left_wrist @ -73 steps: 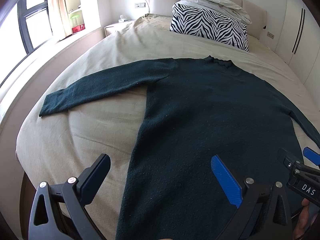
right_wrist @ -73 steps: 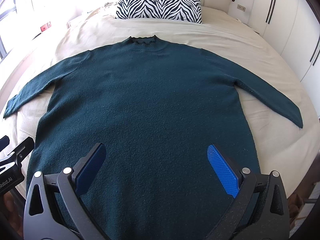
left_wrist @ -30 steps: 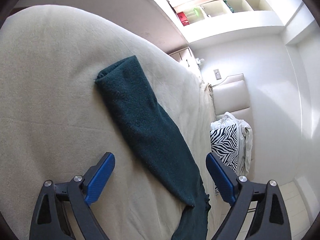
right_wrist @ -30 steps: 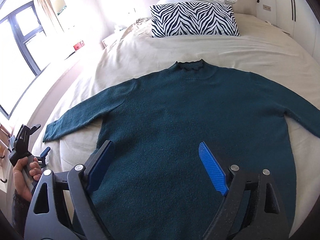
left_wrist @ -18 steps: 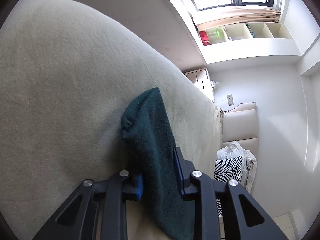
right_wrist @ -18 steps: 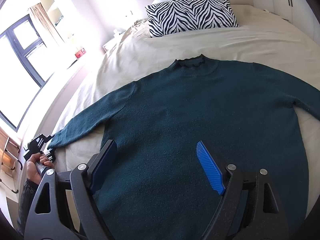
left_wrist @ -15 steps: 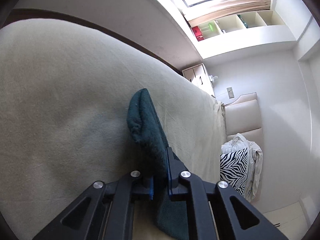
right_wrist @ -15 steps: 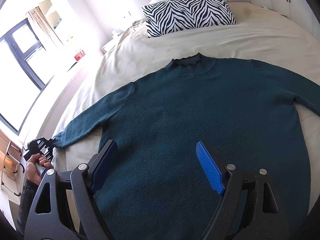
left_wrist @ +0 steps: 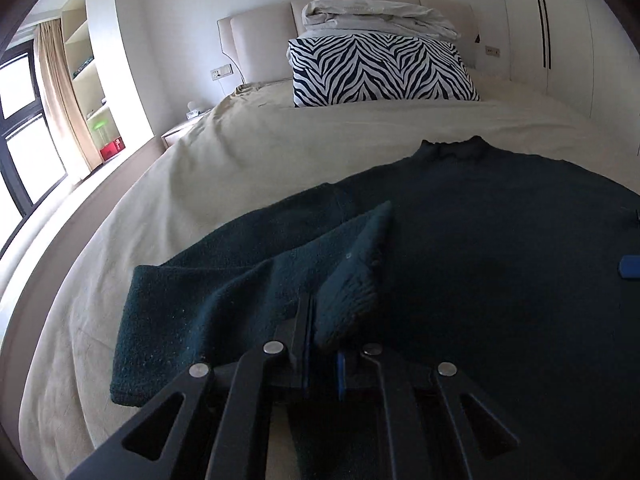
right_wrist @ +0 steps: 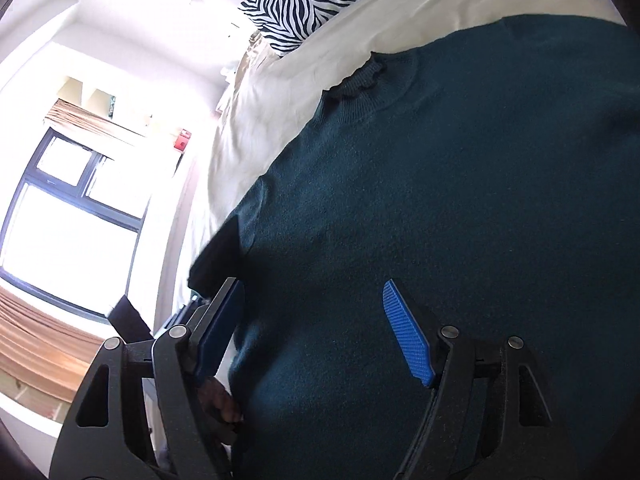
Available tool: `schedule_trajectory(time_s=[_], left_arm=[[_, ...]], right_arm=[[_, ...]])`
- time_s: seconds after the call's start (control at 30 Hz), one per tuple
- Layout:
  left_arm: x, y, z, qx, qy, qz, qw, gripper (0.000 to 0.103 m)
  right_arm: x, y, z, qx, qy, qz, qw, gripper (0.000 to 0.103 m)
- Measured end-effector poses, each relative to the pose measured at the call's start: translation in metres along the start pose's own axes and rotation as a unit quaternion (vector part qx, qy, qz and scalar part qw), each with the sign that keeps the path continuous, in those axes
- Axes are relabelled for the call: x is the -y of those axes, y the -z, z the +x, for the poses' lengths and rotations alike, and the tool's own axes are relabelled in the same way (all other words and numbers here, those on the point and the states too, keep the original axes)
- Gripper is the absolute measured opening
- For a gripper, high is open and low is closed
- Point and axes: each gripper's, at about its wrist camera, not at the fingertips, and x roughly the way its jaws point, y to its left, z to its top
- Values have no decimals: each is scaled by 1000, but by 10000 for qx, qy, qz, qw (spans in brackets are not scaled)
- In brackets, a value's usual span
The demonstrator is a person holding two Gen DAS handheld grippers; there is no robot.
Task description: Fold small clothes
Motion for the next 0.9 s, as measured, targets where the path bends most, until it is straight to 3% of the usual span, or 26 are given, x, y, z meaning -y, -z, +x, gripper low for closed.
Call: schedule_trajectory(time_s=[0.1,0.3,0.43,0.6,0.67,0.77,0.83,0.9], left_arm=[[-1,9,-1,-13,-84,44,10000,14],[13,13,-7,35,-169,48,9998,15],[12,14,-10,90,-184,49,9998,15],[9,15,-11,105,-114,-54,9999,19],[7,15,-11,103,-85,-71,9999,20],[2,14,-20,219,103,-215,9995,40],[-10,14,-34,390,271,-545,9974,63],[-26,17,-48,587,562,-953,9921,64]], right_arm=[[3,-14,38,-404,-522,365,9972,61],[-23,-29,118,-1244,-1139,652,9835,58],[-39,-34,162,-1620,-996,590,9800,54],[-44,-39,195,-1854,-774,495,9784,16],[-51,-38,198,-1830,-657,187,9807,8],[-65,-44,187,-1625,-464,-282,9852,7],[-70,-55,171,-1397,-288,-560,9882,7],[-66,-70,151,-1179,-145,-643,9908,7]])
